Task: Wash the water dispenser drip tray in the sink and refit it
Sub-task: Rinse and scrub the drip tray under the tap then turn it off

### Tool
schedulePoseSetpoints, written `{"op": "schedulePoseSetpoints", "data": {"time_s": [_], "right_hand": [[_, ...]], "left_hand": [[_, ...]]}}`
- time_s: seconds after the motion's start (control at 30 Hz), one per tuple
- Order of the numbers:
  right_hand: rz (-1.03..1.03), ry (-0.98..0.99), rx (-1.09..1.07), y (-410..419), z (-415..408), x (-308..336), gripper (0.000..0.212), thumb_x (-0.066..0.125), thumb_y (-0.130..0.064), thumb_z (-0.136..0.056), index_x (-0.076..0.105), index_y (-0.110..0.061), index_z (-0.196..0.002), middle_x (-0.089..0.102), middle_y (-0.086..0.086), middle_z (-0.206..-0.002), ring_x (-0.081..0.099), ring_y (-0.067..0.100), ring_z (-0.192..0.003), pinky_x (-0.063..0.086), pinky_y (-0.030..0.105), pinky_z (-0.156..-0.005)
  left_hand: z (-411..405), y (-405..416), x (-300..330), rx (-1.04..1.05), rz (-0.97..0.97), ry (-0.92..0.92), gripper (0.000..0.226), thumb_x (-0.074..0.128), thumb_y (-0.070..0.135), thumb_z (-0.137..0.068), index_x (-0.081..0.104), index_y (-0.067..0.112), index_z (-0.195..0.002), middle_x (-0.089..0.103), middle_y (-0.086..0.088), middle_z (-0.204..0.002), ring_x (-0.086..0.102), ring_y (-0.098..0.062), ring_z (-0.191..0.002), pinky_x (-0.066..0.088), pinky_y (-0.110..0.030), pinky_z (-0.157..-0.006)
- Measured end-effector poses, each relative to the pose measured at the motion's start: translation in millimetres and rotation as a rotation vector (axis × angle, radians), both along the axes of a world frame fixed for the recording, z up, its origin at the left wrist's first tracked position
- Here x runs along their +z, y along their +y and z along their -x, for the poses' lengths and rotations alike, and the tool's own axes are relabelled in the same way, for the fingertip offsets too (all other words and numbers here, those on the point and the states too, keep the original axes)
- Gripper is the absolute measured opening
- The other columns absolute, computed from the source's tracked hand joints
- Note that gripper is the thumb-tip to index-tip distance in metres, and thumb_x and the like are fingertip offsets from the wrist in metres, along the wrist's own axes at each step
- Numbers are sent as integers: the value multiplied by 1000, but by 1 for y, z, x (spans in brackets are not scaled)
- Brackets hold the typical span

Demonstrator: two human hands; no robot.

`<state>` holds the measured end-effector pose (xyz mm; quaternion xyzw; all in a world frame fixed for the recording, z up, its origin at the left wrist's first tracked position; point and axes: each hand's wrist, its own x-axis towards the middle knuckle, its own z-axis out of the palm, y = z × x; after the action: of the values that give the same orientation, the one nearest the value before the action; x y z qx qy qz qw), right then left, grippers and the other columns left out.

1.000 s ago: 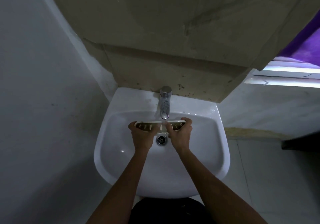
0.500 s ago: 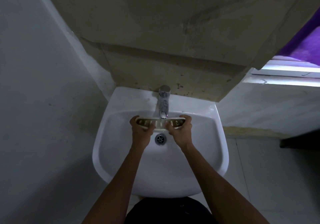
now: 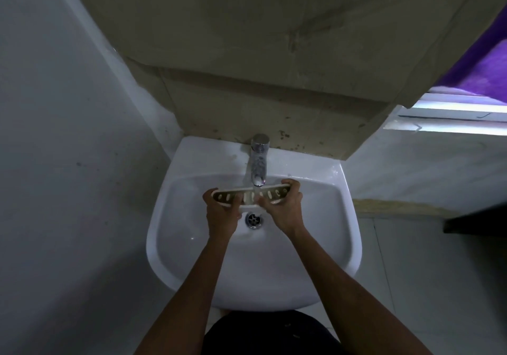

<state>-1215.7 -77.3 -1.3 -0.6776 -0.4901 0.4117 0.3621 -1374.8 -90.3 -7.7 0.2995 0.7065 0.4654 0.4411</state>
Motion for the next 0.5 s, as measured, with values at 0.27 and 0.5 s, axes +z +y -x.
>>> {"op": "schedulePoseSetpoints", "data": {"time_s": [0.27,0.5], "right_hand": [[-35,76,-17,-5,-6,-5,46,75,-27,-85,40,-22,-114,48,24,-116,67,30,-91,63,36,-59],[0,183,78,-1,-5,-7,38,68,-29,-90,39,-27,-115,47,26,-119,68,34,-93,63,44,-67]], "left_hand": [[-2,3,-3,-45,33,-28,79,77,23,-78,25,18,-138,41,-17,-133,60,-28,-102,60,-32,-63],[-1,1,0,-15,95,116,93,88,34,-62,28,19,-131,29,-18,-130,52,-32,-101,57,-52,-80]]}}
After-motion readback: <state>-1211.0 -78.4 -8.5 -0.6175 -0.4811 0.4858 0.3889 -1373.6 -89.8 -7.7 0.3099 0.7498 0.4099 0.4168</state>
